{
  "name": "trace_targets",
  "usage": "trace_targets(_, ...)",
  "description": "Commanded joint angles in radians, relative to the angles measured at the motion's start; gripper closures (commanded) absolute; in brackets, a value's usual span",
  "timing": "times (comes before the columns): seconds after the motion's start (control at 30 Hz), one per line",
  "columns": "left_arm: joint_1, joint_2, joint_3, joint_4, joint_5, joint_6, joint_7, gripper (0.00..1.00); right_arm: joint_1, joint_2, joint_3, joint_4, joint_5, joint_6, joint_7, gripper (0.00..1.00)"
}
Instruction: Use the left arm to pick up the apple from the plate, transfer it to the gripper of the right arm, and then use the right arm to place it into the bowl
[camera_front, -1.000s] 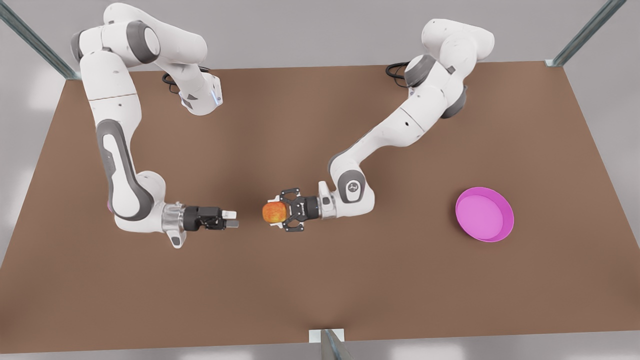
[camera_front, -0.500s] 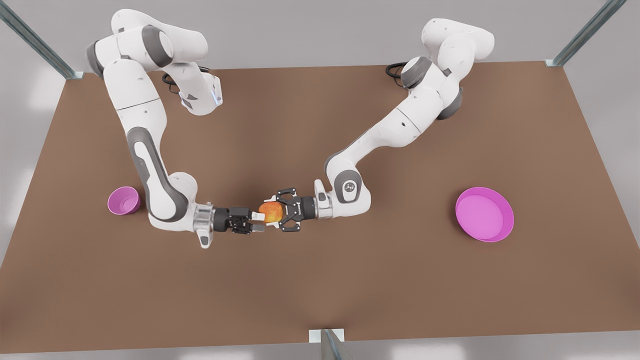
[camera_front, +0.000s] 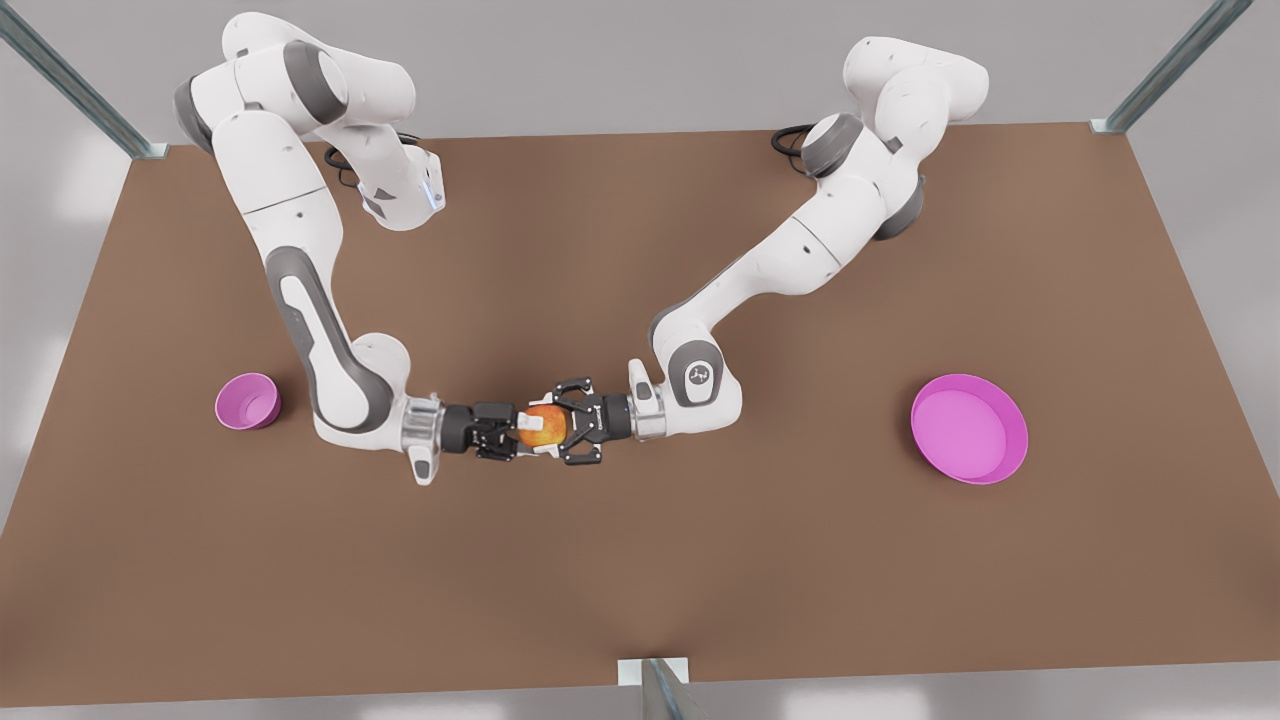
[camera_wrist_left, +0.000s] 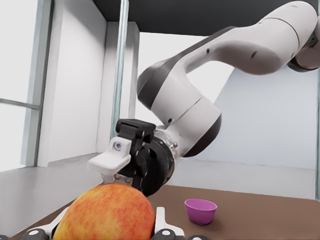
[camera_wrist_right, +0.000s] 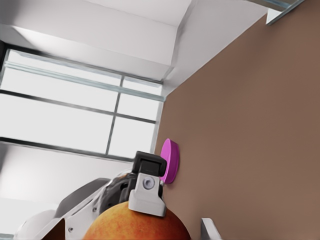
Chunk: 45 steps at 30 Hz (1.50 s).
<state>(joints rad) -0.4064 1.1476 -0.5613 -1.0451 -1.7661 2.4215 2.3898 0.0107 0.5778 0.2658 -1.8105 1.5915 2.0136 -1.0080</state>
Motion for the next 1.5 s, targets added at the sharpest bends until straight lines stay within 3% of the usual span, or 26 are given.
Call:
trace_targets(0.0,0.0,-0.002,0.0,0.001,0.013,-0.01,0.019,0.36,0.0,-0.003,0.003,-0.001,0.002,0.005,-0.052,0.0)
trace_targets(0.4,0.0,-0.002,0.004,0.001,0.013,-0.01,0.019,0.36,0.009,-0.001,0.016,-0.007,0.001,0.039,-0.054,0.0)
trace_targets(0.53,0.0,-0.002,0.006,0.001,0.013,-0.01,0.019,0.36,0.009,-0.001,0.016,-0.007,0.001,0.039,-0.054,0.1)
trace_targets(0.67,0.0,-0.002,0.006,0.001,0.013,-0.004,0.019,0.36,0.009,-0.001,0.016,-0.007,-0.004,0.039,-0.055,0.28)
trace_targets(0.8,-0.002,-0.002,0.006,0.001,0.013,0.001,0.017,0.34,0.009,-0.001,0.016,-0.006,-0.004,0.039,-0.054,0.3)
trace_targets(0.87,-0.002,-0.002,0.004,0.001,0.013,0.001,0.015,0.25,0.009,-0.001,0.016,-0.006,-0.004,0.039,-0.052,0.3)
trace_targets(0.93,-0.002,0.006,-0.002,0.001,0.013,0.001,0.011,0.01,0.009,-0.001,0.016,-0.006,-0.005,0.039,-0.052,0.3)
trace_targets(1.47,0.011,-0.005,0.003,-0.01,0.019,-0.001,0.009,0.01,0.009,0.0,0.016,-0.001,-0.015,0.047,-0.054,0.3)
